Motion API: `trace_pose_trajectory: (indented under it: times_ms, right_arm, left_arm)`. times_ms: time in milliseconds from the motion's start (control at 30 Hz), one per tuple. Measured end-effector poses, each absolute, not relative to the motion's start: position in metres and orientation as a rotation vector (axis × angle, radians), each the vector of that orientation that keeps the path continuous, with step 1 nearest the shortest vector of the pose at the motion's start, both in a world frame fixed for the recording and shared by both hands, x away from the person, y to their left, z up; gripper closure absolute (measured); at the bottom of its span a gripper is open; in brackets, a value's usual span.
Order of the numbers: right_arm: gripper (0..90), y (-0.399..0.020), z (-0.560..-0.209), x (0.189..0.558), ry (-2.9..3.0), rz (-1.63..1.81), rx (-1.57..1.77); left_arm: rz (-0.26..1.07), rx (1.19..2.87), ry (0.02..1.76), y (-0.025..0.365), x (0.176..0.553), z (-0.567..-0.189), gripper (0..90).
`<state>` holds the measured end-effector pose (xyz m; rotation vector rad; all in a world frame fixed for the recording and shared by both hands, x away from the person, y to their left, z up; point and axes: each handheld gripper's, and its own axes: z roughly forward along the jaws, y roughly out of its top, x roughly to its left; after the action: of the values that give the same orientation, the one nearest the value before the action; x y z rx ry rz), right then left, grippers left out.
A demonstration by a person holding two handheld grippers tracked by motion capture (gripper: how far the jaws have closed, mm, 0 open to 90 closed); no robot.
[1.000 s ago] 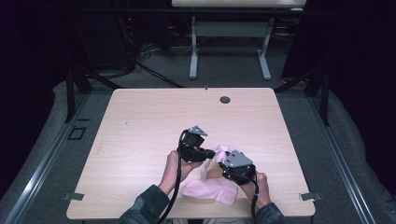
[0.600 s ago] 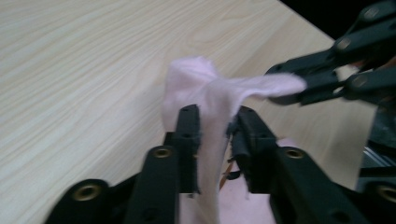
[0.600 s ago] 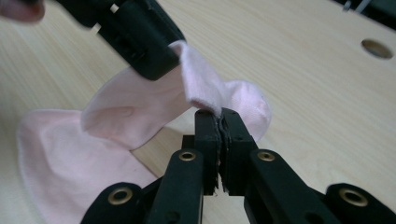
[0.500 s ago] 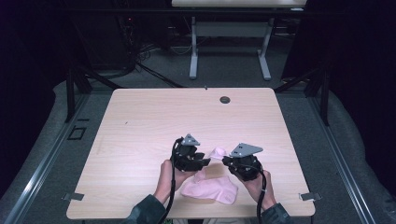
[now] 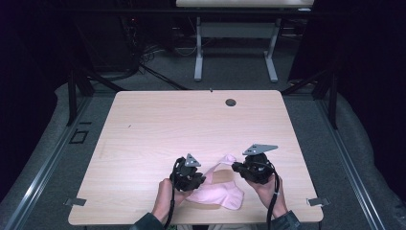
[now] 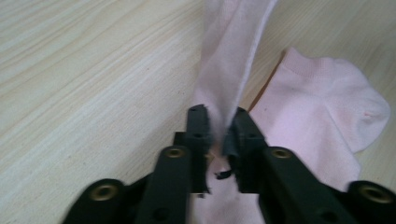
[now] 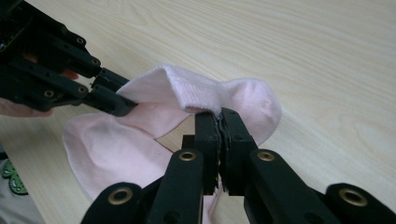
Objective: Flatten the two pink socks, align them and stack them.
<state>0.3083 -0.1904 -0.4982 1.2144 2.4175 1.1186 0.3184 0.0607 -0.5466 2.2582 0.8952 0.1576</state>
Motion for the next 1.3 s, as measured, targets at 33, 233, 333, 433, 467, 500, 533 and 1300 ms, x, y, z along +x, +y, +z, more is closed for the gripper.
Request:
trace_pose_trajectory:
  times_ms: [33, 233, 333, 433, 467, 500, 533, 1300]
  right_arm:
    - [87.1, -0.192, -0.499, 0.308, 2.422, 1.121, 1.232]
    - [87.0, -0.203, -0.503, 0.301, 2.492, 1.097, 1.310]
    - [85.8, -0.211, -0.504, 0.298, 2.535, 1.102, 1.354]
    - [73.5, -0.218, -0.511, 0.305, 2.462, 1.074, 1.410]
    - [68.3, -0.218, -0.515, 0.308, 2.453, 1.078, 1.397]
    - [67.3, -0.217, -0.519, 0.311, 2.443, 1.068, 1.384]
    - [66.9, -0.216, -0.523, 0.314, 2.427, 1.025, 1.359]
    - [89.9, -0.201, -0.521, 0.304, 2.419, 1.172, 1.172]
  left_arm:
    - [0.158, 2.258, 0.895, 0.061, 0.318, -0.547, 87.1]
    - [0.044, 2.295, 0.870, 0.062, 0.318, -0.529, 88.2]
    - [-0.034, 2.309, 0.852, 0.061, 0.317, -0.520, 88.2]
    - [-0.081, 2.315, 0.858, 0.059, 0.321, -0.518, 88.1]
    - [-0.080, 2.323, 0.858, 0.058, 0.324, -0.518, 88.1]
    - [-0.096, 2.317, 0.865, 0.058, 0.326, -0.518, 88.1]
    - [-0.114, 2.310, 0.871, 0.059, 0.329, -0.519, 88.1]
    - [-0.209, 2.234, 0.957, 0.073, 0.338, -0.525, 88.1]
